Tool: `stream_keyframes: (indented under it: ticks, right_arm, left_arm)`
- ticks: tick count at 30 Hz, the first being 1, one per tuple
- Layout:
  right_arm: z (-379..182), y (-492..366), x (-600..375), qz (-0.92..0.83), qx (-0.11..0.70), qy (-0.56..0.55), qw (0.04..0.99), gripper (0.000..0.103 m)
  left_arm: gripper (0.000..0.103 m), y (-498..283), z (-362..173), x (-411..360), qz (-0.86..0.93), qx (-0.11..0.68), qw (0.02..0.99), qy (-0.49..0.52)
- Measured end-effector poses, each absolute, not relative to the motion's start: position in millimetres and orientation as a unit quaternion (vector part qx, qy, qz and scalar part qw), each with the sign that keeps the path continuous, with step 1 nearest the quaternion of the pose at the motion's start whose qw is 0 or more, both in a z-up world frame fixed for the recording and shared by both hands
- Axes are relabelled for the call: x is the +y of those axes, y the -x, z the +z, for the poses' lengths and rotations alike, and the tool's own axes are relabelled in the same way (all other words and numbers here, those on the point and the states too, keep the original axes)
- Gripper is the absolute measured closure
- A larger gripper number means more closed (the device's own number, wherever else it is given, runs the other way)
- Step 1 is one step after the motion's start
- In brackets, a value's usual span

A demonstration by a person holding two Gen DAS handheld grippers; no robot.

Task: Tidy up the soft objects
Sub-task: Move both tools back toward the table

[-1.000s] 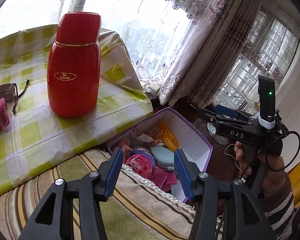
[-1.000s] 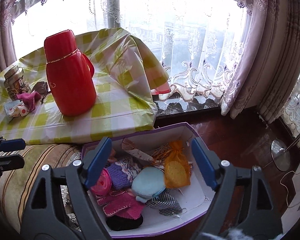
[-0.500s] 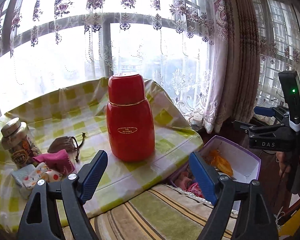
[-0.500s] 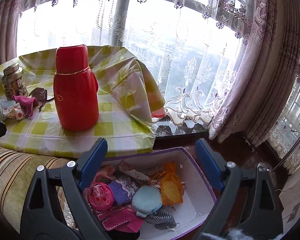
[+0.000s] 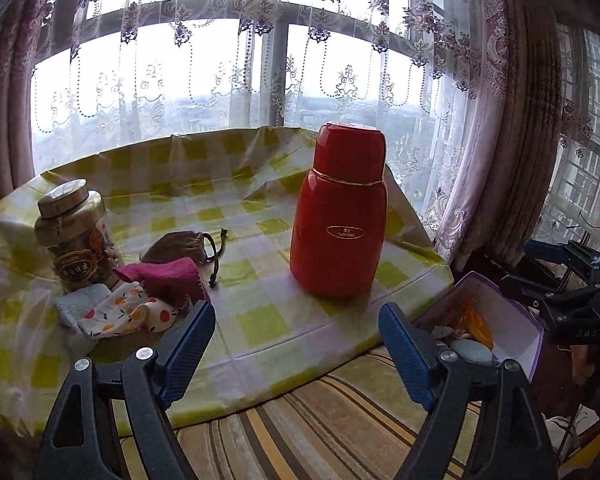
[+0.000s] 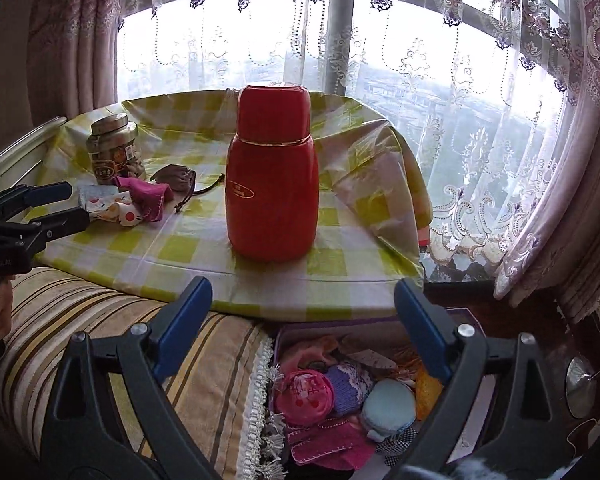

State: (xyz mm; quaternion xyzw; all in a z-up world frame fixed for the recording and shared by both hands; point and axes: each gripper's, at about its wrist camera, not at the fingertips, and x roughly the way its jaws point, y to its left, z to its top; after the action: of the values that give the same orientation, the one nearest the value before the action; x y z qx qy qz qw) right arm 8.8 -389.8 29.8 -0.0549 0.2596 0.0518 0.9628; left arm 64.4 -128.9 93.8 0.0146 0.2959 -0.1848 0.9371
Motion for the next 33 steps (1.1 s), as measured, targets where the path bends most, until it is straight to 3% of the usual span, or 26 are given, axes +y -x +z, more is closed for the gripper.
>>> stream_keyframes:
  ticks: [9,14,33]
  right_arm:
    - [19.9,-28.6,-343.9,0.117,0.281,0.068,0.950,0.009]
    - [18.0,-44.0,-319.9,0.146,0.286,0.082,0.943,0.009]
    - [9.7,-107.2,-253.8,0.205,0.312,0.119,0.920,0.009]
  left_arm:
    - [0.019,-86.9,66.9,-64.4,-0.131,0.354,0.922,0.085]
    - [0.026,-102.5,50.7,-38.8,-0.102,0.385,0.905,0.146]
    - [0.026,-173.0,-2.1,23.4,-0.028,0.452,0.842,0.295]
